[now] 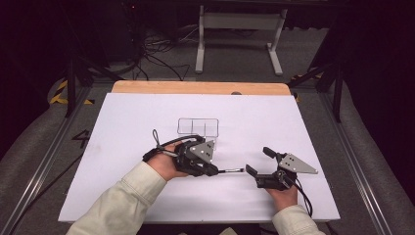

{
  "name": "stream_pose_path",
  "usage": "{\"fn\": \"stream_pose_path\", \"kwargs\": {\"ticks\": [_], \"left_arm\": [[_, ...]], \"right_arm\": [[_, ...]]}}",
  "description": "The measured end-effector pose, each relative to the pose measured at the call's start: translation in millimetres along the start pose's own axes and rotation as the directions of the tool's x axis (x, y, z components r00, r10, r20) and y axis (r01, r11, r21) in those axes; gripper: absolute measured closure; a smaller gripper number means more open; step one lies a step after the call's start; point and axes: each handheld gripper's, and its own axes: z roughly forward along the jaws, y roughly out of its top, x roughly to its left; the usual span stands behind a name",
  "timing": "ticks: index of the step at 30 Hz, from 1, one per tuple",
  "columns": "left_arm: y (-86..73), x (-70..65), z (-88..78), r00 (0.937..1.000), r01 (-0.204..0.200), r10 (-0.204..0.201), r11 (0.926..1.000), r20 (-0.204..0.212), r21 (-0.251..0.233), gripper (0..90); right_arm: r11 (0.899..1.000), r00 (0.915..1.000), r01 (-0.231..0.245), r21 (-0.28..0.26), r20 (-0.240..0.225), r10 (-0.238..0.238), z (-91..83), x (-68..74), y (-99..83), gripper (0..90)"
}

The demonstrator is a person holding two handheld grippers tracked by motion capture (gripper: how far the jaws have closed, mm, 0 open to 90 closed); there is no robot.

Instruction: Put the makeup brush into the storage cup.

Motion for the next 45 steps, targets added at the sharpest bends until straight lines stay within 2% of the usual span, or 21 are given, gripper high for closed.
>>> {"fn": "stream_pose_path", "kwargs": {"ticks": [4, 8, 14, 16, 18, 20, 23, 27, 29, 30, 31, 33, 36, 38, 41, 43, 45], "left_arm": [[-2.0, 1.6, -7.4, 0.9996, 0.008, -0.01, 0.9986, -0.028, -0.052, 83.3], [-3.4, 2.7, -10.9, 0.9992, 0.013, -0.016, 0.9958, -0.036, -0.091, 83.3], [-6.8, 4.6, -12.6, 0.9966, 0.029, -0.04, 0.9881, -0.072, -0.151, 83.3], [-8.6, 6.1, -14.9, 0.9939, 0.045, -0.062, 0.9828, -0.091, -0.179, 83.3], [-10.8, 8.0, -18.4, 0.9903, 0.062, -0.087, 0.9748, -0.109, -0.214, 83.3], [-13.7, 10.5, -21.7, 0.9862, 0.081, -0.115, 0.9637, -0.12, -0.254, 83.3], [-16.1, 11.8, -24.1, 0.9785, 0.093, -0.138, 0.9579, -0.153, -0.272, 83.3], [-18.7, 13.9, -27.2, 0.9711, 0.106, -0.165, 0.9461, -0.173, -0.306, 83.3], [-20.3, 15.0, -28.6, 0.9667, 0.117, -0.185, 0.9341, -0.177, -0.337, 83.3], [-20.8, 15.5, -29.4, 0.964, 0.117, -0.19, 0.9313, -0.186, -0.345, 83.3], [-20.8, 15.5, -29.4, 0.964, 0.117, -0.19, 0.9313, -0.186, -0.345, 83.3], [-21.5, 15.9, -30.7, 0.9591, 0.119, -0.201, 0.924, -0.199, -0.364, 83.3], [-22.7, 16.4, -32.3, 0.9521, 0.122, -0.221, 0.9075, -0.211, -0.402, 83.3], [-23.7, 17.8, -33.0, 0.952, 0.126, -0.23, 0.8954, -0.202, -0.427, 83.3], [-24.6, 18.4, -33.5, 0.949, 0.125, -0.237, 0.8873, -0.208, -0.444, 83.3], [-25.4, 18.8, -34.1, 0.9446, 0.131, -0.253, 0.8752, -0.209, -0.466, 83.3], [-26.2, 19.4, -35.1, 0.9384, 0.132, -0.265, 0.8675, -0.221, -0.48, 83.3]], "right_arm": [[1.0, 1.0, 0.001, -0.001, -0.001, -0.001, 0.1, -0.1, 0.0, 4.9], [1.0, 1.0, 0.001, 0.0, -0.001, -0.001, 0.2, 0.0, 0.0, 4.9], [1.0, 1.0, 0.001, 0.0, -0.002, -0.001, 0.2, 0.0, -0.1, 4.9], [1.0, 1.0, 0.001, 0.0, -0.002, -0.001, 0.2, 0.0, -0.1, 4.9], [1.0, 1.0, 0.001, 0.001, -0.002, -0.001, 0.2, 0.0, -0.1, 4.8], [1.0, 1.0, 0.001, 0.001, -0.002, -0.001, 0.2, 0.1, -0.1, 4.9], [1.0, 1.0, 0.001, 0.001, -0.002, -0.001, 0.2, 0.0, -0.1, 4.8], [1.0, 1.0, 0.001, 0.001, -0.002, -0.001, 0.3, 0.0, -0.1, 4.9], [1.0, 1.0, 0.001, 0.001, -0.002, -0.001, 0.3, 0.1, -0.1, 4.9], [1.0, 1.0, 0.001, 0.001, -0.003, -0.001, 0.3, 0.1, -0.1, 4.9], [1.0, 1.0, 0.001, 0.001, -0.003, -0.001, 0.3, 0.1, -0.1, 4.9], [1.0, 1.0, 0.001, 0.002, -0.002, -0.001, 0.3, 0.2, -0.1, 4.9], [1.0, 1.0, 0.001, 0.002, -0.003, -0.001, 0.3, 0.2, -0.1, 4.9], [1.0, 1.0, 0.002, 0.001, -0.003, -0.002, 0.2, 0.2, -0.1, 4.9], [1.0, 1.0, 0.002, 0.002, -0.003, -0.002, 0.2, 0.3, -0.1, 4.9], [1.0, 1.0, 0.003, 0.001, -0.002, -0.003, 0.2, 0.2, -0.1, 4.9], [1.0, 1.0, 0.002, 0.002, -0.002, -0.002, 0.2, 0.3, -0.1, 4.9]]}}
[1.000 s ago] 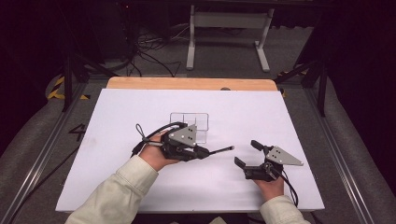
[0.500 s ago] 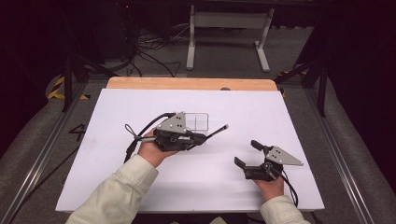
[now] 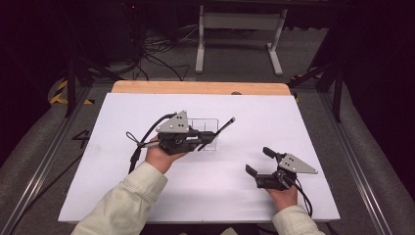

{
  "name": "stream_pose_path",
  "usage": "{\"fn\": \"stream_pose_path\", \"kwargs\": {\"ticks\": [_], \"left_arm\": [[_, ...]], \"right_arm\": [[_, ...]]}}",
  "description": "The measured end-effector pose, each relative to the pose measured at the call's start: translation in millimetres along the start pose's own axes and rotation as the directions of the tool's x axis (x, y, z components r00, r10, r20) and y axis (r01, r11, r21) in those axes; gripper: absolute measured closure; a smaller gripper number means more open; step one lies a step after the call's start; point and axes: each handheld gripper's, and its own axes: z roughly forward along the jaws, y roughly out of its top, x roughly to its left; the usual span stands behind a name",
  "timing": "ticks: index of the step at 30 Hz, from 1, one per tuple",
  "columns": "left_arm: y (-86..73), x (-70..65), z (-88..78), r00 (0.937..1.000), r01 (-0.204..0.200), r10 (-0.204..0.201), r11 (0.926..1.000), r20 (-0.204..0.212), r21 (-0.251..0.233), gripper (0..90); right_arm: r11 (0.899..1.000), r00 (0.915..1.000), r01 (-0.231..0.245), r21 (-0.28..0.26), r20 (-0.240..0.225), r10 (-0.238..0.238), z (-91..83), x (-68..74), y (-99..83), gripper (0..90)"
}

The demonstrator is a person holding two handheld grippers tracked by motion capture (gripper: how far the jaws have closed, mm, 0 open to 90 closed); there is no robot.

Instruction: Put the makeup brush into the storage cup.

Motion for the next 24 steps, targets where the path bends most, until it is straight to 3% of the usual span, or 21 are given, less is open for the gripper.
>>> {"fn": "stream_pose_path", "kwargs": {"ticks": [6, 13, 20, 24], "left_arm": [[-1.1, 5.8, -1.9, 0.9992, 0.037, -0.037, 0.9986, -0.016, -0.039, 83.3], [-1.9, 9.6, -3.2, 0.997, 0.054, -0.059, 0.9953, -0.051, -0.081, 83.3], [-1.5, 13.4, -3.9, 0.995, 0.045, -0.054, 0.9929, -0.084, -0.11, 83.2], [-3.0, 17.3, -2.8, 0.9914, 0.07, -0.083, 0.9892, -0.101, -0.129, 83.2]], "right_arm": [[1.0, 1.0, 0.0, -0.001, -0.001, 0.0, -0.1, 0.1, 0.0, 4.8], [1.0, 1.0, 0.001, 0.0, -0.004, -0.001, 0.1, 0.3, 0.0, 4.8], [1.0, 1.0, -0.003, -0.003, -0.005, 0.003, 0.6, -0.3, 0.1, 4.8], [1.0, 1.0, -0.002, -0.003, -0.006, 0.002, 0.7, -0.2, 0.0, 4.9]]}}
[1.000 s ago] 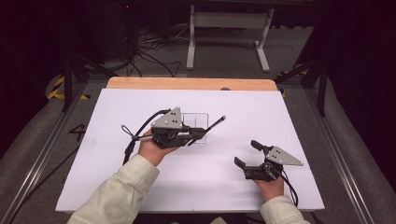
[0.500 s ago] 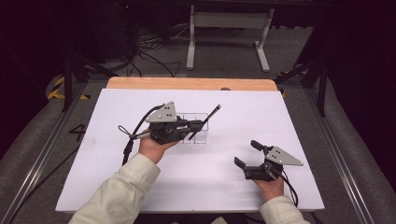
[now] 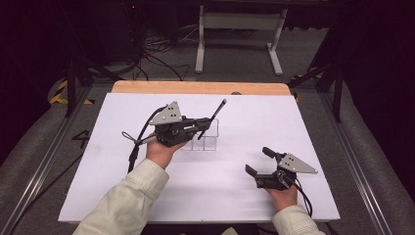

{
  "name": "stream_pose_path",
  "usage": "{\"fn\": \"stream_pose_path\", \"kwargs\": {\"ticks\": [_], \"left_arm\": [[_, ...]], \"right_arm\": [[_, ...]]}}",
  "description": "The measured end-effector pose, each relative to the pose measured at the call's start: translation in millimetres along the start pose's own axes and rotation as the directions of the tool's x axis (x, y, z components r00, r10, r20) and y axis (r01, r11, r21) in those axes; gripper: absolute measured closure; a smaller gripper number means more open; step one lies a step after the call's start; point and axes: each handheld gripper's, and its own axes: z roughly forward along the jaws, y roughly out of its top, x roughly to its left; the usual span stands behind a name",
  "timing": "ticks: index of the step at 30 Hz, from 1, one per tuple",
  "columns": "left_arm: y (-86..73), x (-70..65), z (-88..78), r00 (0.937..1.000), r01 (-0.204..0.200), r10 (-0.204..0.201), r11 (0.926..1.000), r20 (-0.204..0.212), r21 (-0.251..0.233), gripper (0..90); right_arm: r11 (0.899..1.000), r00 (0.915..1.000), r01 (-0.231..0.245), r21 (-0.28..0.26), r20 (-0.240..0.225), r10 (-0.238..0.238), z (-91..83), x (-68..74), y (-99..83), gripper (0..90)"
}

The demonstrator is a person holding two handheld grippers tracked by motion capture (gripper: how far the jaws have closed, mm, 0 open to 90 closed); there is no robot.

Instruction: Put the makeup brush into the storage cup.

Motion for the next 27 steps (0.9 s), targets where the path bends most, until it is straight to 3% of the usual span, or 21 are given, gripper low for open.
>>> {"fn": "stream_pose_path", "kwargs": {"ticks": [6, 12, 21, 27], "left_arm": [[-1.4, 6.9, 2.8, 0.9992, 0.021, -0.022, 0.9995, -0.034, -0.022, 83.2], [-4.4, 15.6, 6.1, 0.9967, 0.034, -0.035, 0.9993, -0.073, -0.015, 83.2], [-6.5, 20.7, 10.1, 0.9907, 0.056, -0.064, 0.9965, -0.12, -0.062, 83.2], [-8.9, 24.8, 14.5, 0.9889, 0.043, -0.052, 0.9969, -0.14, -0.066, 83.1]], "right_arm": [[1.0, 1.0, -0.002, 0.001, 0.0, 0.002, -0.2, -0.2, 0.0, 4.9], [1.0, 1.0, -0.002, 0.001, -0.001, 0.002, -0.2, -0.2, 0.0, 4.9], [1.0, 1.0, -0.002, 0.0, -0.003, 0.002, -0.4, -0.1, 0.0, 4.9], [1.0, 1.0, -0.001, 0.0, -0.003, 0.001, -0.5, 0.0, 0.0, 4.8]]}}
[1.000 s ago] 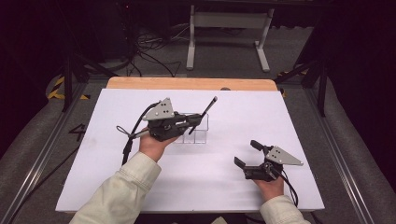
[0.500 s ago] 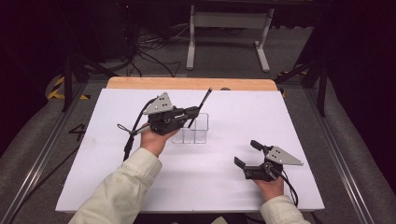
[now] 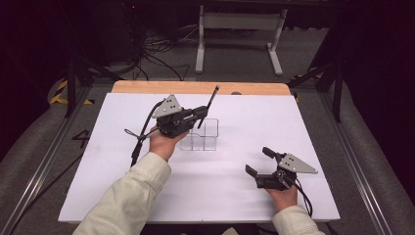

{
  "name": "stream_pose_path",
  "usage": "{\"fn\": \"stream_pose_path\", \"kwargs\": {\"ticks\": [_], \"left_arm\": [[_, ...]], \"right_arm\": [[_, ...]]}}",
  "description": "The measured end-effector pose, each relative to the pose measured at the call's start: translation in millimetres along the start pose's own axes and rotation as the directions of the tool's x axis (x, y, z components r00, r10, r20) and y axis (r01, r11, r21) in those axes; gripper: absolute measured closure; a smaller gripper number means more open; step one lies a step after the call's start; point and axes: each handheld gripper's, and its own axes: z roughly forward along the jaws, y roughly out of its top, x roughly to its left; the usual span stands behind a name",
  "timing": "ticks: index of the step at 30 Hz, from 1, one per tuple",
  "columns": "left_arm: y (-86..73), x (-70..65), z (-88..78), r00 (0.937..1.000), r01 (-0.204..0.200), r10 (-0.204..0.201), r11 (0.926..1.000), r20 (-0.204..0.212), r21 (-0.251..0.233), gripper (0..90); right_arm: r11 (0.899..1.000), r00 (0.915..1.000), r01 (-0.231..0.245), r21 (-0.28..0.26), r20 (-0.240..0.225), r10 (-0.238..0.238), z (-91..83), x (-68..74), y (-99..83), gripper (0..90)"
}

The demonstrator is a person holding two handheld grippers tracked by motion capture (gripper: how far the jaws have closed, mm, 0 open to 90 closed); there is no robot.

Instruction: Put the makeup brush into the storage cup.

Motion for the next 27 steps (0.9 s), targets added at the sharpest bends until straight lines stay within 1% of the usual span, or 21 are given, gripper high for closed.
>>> {"fn": "stream_pose_path", "kwargs": {"ticks": [6, 8, 11, 12, 13, 15, 16, 20, 23, 25, 26, 27], "left_arm": [[-2.1, 4.1, 4.3, 0.9999, 0.013, -0.013, 0.9996, -0.005, -0.024, 83.2], [-3.5, 4.1, 6.1, 0.9998, 0.019, -0.019, 0.9996, -0.003, -0.021, 83.2], [-7.3, 5.2, 10.4, 0.9997, 0.016, -0.016, 0.9998, -0.015, -0.012, 83.1], [-8.4, 4.4, 11.5, 0.9996, 0.021, -0.021, 0.9997, -0.017, -0.013, 83.1], [-9.0, 4.3, 12.5, 0.9997, 0.013, -0.014, 0.9998, -0.022, -0.016, 83.1], [-9.9, 3.5, 14.1, 0.9996, 0.017, -0.017, 0.9997, -0.022, -0.017, 83.1], [-10.2, 3.3, 15.2, 0.9995, 0.01, -0.011, 0.9997, -0.028, -0.021, 83.1], [-12.8, 3.1, 19.2, 0.9992, -0.003, 0.002, 0.9999, -0.04, -0.014, 83.1], [-15.4, 3.8, 21.2, 0.9988, 0.009, -0.009, 0.9999, -0.048, -0.005, 83.1], [-16.9, 4.2, 22.2, 0.9983, 0.008, -0.008, 1.0, -0.057, -0.001, 83.1], [-18.4, 4.2, 22.5, 0.998, 0.009, -0.01, 0.9999, -0.062, -0.011, 83.1], [-19.5, 4.5, 22.3, 0.9979, 0.015, -0.015, 0.9998, -0.062, -0.01, 83.1]], "right_arm": [[1.0, 1.0, 0.0, 0.0, -0.001, 0.0, 0.1, 0.0, 0.0, 4.9], [1.0, 1.0, 0.0, 0.0, -0.003, 0.0, 0.0, 0.0, 0.0, 4.9], [1.0, 1.0, 0.0, -0.001, -0.003, 0.0, 0.0, 0.0, 0.0, 4.8], [1.0, 1.0, 0.0, -0.001, -0.003, 0.0, -0.1, 0.1, 0.0, 4.8], [1.0, 1.0, 0.0, -0.001, -0.004, 0.0, 0.0, 0.0, 0.0, 4.9], [1.0, 1.0, 0.0, -0.001, -0.004, 0.0, 0.0, 0.0, 0.0, 4.9], [1.0, 1.0, 0.001, 0.0, -0.006, -0.001, -0.1, 0.0, 0.1, 4.9], [1.0, 1.0, 0.001, 0.001, -0.007, -0.001, -0.2, 0.0, 0.1, 4.9], [1.0, 1.0, -0.001, 0.001, -0.008, 0.001, -0.2, 0.1, 0.1, 5.0], [1.0, 1.0, -0.001, 0.001, -0.009, 0.001, -0.2, 0.0, 0.1, 5.0], [1.0, 1.0, -0.002, 0.001, -0.01, 0.002, -0.2, 0.0, 0.1, 5.0], [1.0, 0.9999, -0.002, 0.001, -0.01, 0.002, -0.2, -0.1, 0.1, 5.0]]}}
